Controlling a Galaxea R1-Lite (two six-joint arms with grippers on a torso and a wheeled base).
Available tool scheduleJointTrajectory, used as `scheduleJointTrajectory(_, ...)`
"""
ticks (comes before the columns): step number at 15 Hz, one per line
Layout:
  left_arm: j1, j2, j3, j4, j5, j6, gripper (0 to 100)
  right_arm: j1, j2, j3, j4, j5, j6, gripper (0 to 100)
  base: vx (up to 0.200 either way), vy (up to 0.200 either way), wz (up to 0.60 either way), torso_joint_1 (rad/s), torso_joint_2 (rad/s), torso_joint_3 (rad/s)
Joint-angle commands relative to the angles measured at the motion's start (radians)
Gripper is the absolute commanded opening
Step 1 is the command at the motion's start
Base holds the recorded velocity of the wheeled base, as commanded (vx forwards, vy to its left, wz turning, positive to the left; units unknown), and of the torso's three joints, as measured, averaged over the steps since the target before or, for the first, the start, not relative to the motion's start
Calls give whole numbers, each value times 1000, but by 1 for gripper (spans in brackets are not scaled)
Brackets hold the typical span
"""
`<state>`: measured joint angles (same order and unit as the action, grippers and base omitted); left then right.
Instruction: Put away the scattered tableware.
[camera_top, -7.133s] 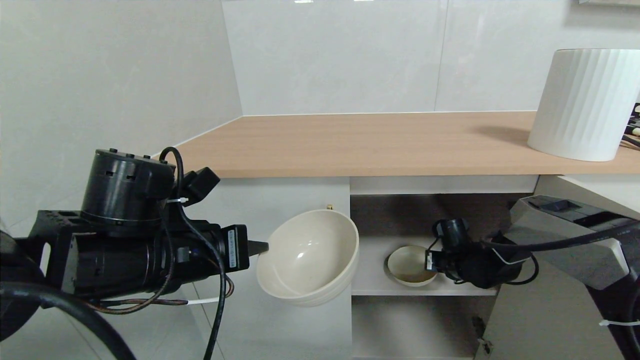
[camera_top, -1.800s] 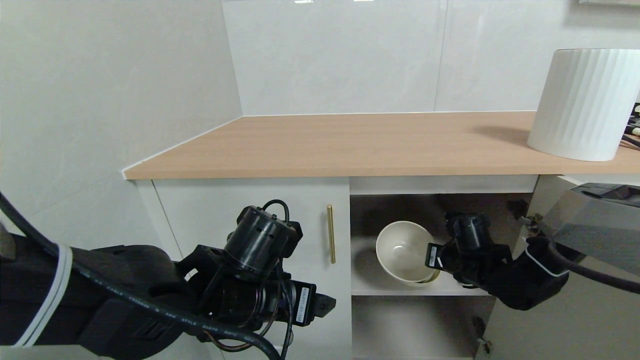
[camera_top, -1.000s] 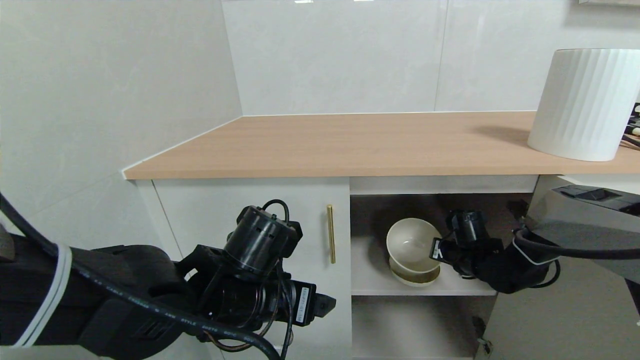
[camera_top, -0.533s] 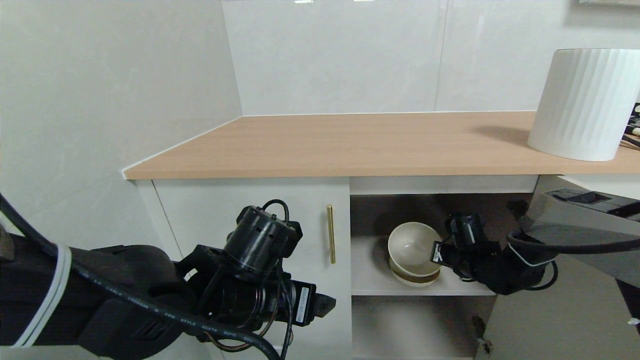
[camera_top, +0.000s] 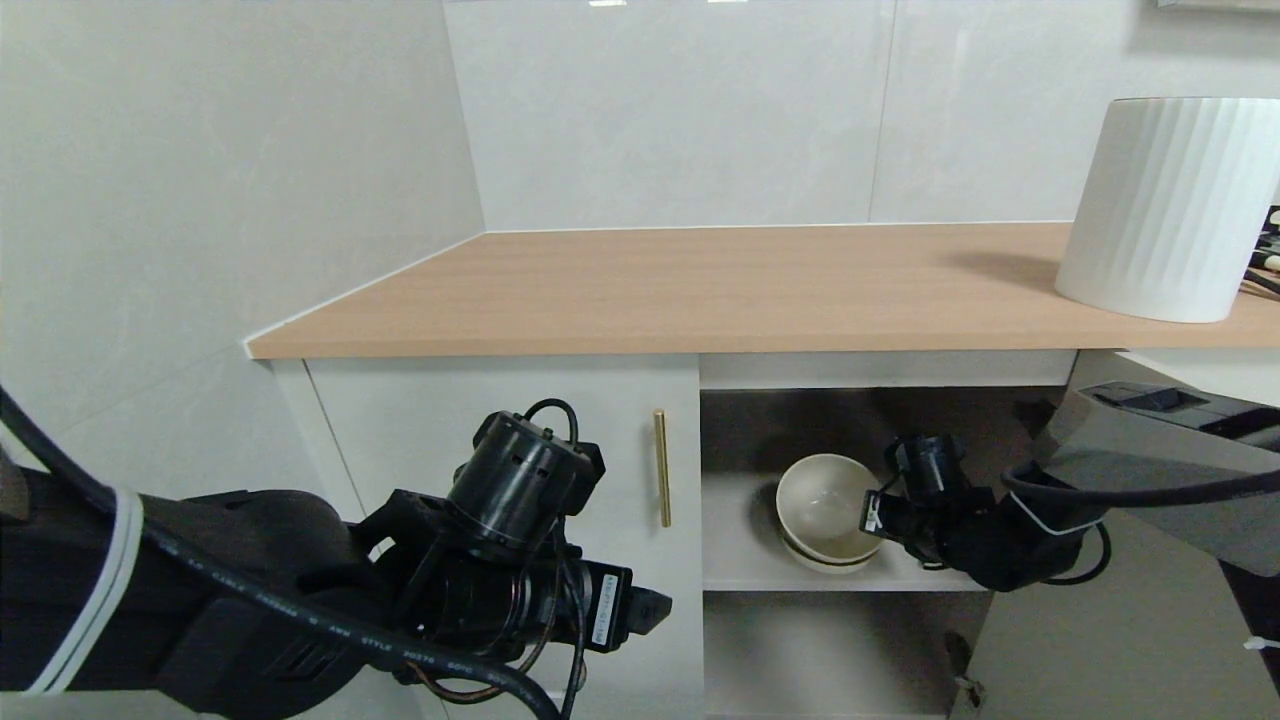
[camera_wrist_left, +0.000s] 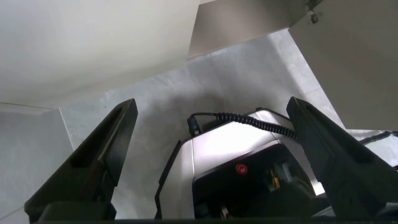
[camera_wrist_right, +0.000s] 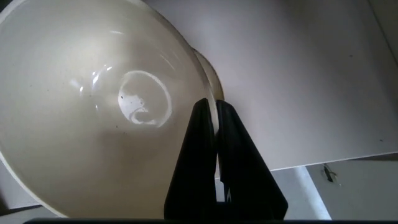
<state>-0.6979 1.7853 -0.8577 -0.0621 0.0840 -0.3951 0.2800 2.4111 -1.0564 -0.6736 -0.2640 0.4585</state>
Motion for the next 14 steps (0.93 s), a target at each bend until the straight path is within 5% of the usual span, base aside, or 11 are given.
scheduleJointTrajectory(1,0,0,0,-1,0,-1,100,-1,2,-1,0,-1,0,0,0,0,0,0,0,0)
scheduleJointTrajectory(2,0,0,0,-1,0,-1,100,-1,2,-1,0,-1,0,100,0,0,0,0,0,0)
scheduleJointTrajectory(9,0,-11,-1,-1,6,-8,100,5,-27,18,2,0,2,100,0,0,0,0,0,0)
scheduleJointTrajectory(11,11,-69,-8,-2,16,-37,100,25,-127,93,2,9,2,100,0,0,0,0,0,0)
scheduleJointTrajectory(14,58,-259,22,4,16,-33,100,119,-395,256,94,16,-8,100,0,0,0,0,0,0)
